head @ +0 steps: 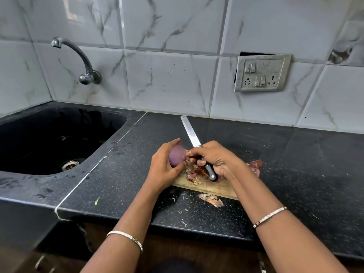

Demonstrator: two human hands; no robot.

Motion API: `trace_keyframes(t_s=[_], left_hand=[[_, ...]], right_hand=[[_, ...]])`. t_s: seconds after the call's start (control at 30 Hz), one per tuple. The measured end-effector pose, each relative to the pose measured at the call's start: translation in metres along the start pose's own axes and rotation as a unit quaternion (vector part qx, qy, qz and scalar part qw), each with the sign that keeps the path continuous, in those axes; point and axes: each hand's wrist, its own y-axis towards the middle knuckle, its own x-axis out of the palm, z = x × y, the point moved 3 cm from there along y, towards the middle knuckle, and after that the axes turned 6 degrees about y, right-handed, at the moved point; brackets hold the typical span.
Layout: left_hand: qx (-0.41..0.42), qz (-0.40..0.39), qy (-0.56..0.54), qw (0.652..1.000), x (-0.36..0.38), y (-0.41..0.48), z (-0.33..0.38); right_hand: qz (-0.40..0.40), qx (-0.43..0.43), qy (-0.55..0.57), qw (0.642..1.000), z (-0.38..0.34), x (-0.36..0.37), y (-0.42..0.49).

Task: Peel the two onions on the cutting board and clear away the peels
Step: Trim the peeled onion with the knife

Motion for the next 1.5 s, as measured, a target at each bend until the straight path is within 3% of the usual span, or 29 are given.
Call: trace_keyframes(t_s=[0.2,0.33,0.53,0.63,0.73,0.93,1.1,1.3,1.5], left_hand=[[0.022,0.02,0.047,0.998,0.004,0.002,0.003],[0.035,0.016,0.071,0.997,0.008,0.003,0.003],[-0.006,0.043,0.032,0.999,0.0,0.001,0.002],[-0.02,0.051,0.025,0.998,-0.001,0.003,0.002],[-0.038,0.078,0.011,0.996,-0.004,0.002,0.004],[-0.11,0.181,-0.025,0.977,-0.027,-0.005,0.004],[-0.196,0.231,-0.049,0.952,-0.049,-0.011,-0.013],[-0.207,0.133,-0.025,0.969,-0.045,-0.012,-0.02],[-0.195,0.039,0.004,0.98,-0.037,-0.009,-0.027]], right_hand=[[-0.003,0.034,0.073,0.997,0.01,-0.004,0.003],[-0.068,0.046,0.125,0.989,0.005,0.0,-0.003],[0.093,-0.09,-0.016,0.991,-0.017,-0.025,-0.022],[0.18,-0.133,-0.253,0.941,-0.024,-0.051,-0.035],[0.198,-0.122,-0.366,0.901,-0.023,-0.06,-0.04],[0.19,-0.127,-0.38,0.896,-0.017,-0.054,-0.041],[0.23,-0.181,-0.399,0.869,-0.014,-0.047,-0.046],[0.153,-0.22,-0.502,0.822,0.011,0.011,-0.044],[0.18,-0.218,-0.559,0.78,0.031,0.01,-0.033]])
